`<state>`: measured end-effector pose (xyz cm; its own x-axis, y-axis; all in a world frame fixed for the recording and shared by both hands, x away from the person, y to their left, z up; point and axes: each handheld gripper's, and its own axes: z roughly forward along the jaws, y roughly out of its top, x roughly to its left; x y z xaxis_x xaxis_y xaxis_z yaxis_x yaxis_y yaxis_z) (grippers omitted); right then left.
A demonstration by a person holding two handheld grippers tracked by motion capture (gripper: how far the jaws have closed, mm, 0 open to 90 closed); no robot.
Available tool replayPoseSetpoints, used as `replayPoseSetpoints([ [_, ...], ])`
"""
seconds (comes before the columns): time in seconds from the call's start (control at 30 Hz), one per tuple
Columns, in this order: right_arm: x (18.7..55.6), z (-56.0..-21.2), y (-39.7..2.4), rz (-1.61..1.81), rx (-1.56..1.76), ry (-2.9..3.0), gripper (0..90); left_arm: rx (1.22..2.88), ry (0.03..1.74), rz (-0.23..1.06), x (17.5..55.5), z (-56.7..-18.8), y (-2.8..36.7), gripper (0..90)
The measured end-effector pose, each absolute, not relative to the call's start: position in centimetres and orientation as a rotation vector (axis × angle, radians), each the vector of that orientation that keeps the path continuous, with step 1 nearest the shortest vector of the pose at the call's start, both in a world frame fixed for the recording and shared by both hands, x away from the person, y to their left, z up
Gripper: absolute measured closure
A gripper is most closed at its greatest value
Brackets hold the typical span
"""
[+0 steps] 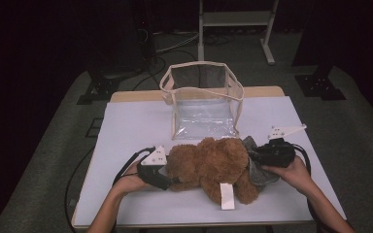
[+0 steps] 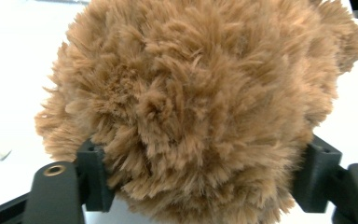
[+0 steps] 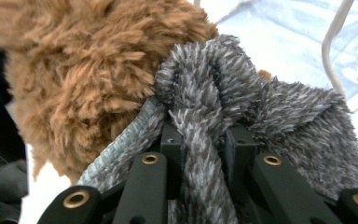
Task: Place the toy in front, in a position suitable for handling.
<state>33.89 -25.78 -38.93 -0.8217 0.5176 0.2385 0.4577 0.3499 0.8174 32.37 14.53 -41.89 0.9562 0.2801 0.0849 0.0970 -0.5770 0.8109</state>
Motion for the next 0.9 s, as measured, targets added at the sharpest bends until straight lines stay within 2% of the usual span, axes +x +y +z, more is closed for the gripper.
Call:
replayPoseSetpoints([
  [0.2,32.7,-37.0,-27.8,1.554,0.908,2.471,74.4,2.157,0.191,0.275,32.4,-39.8,11.6,31.6],
  [0.5,30.0,-32.4,-34.1,1.44,0.948,2.379,74.4,2.117,0.096,0.255,32.8,-37.6,5.0,31.5],
  [0.6,29.6,-33.3,-35.6,1.408,1.0,2.372,74.4,2.152,0.078,0.248,32.8,-38.3,3.8,31.4],
  [0.7,29.6,-35.8,-36.0,1.387,1.057,2.401,74.4,2.199,0.084,0.231,32.8,-39.4,3.9,31.4],
  [0.8,30.3,-38.5,-35.1,1.43,1.094,2.432,74.4,2.232,0.114,0.233,32.7,-40.1,5.3,31.4],
  [0.9,31.1,-39.5,-33.3,1.5,1.071,2.455,74.5,2.247,0.151,0.254,32.4,-40.0,7.4,31.3],
])
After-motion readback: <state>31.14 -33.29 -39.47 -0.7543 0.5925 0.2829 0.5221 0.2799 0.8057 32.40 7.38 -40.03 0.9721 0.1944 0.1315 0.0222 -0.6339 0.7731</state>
